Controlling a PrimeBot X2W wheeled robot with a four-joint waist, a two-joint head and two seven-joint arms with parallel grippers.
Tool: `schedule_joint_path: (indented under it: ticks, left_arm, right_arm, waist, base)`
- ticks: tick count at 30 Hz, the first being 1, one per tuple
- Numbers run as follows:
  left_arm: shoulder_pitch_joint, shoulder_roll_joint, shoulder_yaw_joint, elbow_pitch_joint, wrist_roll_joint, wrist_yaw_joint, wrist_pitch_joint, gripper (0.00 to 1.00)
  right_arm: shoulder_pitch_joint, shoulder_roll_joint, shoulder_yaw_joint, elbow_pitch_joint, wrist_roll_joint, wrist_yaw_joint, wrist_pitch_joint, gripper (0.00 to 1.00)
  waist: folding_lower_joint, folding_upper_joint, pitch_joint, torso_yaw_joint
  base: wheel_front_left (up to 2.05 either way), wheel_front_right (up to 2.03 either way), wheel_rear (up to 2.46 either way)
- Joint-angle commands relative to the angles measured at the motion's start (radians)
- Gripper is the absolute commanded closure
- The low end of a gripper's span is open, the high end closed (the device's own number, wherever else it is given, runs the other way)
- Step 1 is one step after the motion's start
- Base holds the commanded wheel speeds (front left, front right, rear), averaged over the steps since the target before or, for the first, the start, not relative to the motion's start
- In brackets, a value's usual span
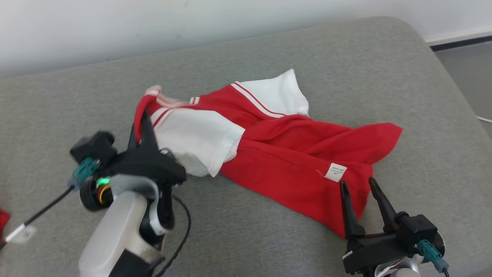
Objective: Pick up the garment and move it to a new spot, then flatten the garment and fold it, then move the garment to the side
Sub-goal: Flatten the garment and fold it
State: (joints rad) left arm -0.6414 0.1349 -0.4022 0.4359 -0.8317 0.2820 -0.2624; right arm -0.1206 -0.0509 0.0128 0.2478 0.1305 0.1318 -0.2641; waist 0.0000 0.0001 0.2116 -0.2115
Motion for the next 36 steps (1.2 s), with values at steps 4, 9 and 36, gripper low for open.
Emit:
schedule_joint_path:
  ticks: [4, 9, 36]
  left_arm:
    - [0.12, 0.004, 0.071, -0.026, 0.004, -0.005, -0.003, 1.0]
    - [0.226, 0.005, 0.144, -0.046, 0.013, -0.001, -0.003, 1.0]
    - [0.521, 0.111, 0.122, -0.275, 0.208, 0.062, 0.016, 0.0]
  right_arm:
    - [0.001, 0.002, 0.003, -0.004, -0.016, -0.002, 0.0, 0.0]
    - [0.007, 0.001, 0.009, -0.002, -0.02, -0.002, 0.0, 0.0]
    - [0.036, 0.001, -0.041, -0.018, -0.027, -0.002, 0.0, 0.0]
  waist:
    - [0.0, -0.0001, 0.004, 0.107]
    - [0.0, -0.0001, -0.009, 0.142]
    - [0.0, -0.0001, -0.046, 0.171]
  base:
    - [0.0, 0.0, 0.0]
    - [0.0, 0.0, 0.0]
    - [0.0, 0.0, 0.0]
